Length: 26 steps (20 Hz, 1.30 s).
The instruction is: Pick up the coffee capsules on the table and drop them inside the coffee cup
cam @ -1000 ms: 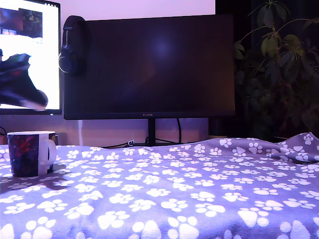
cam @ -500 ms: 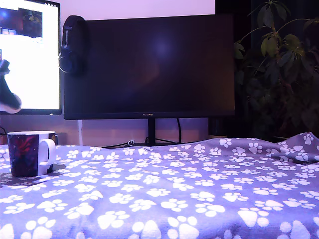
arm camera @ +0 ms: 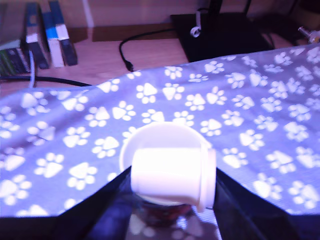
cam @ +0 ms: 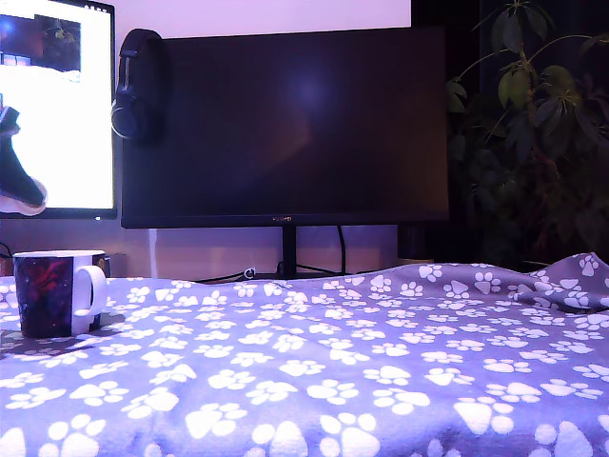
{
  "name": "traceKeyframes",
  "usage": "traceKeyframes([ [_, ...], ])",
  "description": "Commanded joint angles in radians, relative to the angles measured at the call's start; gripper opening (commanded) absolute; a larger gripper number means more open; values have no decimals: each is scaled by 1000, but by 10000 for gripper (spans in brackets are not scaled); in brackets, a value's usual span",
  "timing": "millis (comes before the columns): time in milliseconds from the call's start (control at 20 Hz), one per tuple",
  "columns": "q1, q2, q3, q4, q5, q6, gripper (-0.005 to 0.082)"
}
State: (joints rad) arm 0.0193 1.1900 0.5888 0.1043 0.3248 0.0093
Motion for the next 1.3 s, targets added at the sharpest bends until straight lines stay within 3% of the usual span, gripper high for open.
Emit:
traceKeyframes([
  [0,-18,36,36,-11,7,-2,336],
  [300,-55,159,183,-135,-7,-2,336],
  [600,-55,285,331,-311,-64,2,336],
  [1250,-55,297,339,-387,-79,-2,343],
])
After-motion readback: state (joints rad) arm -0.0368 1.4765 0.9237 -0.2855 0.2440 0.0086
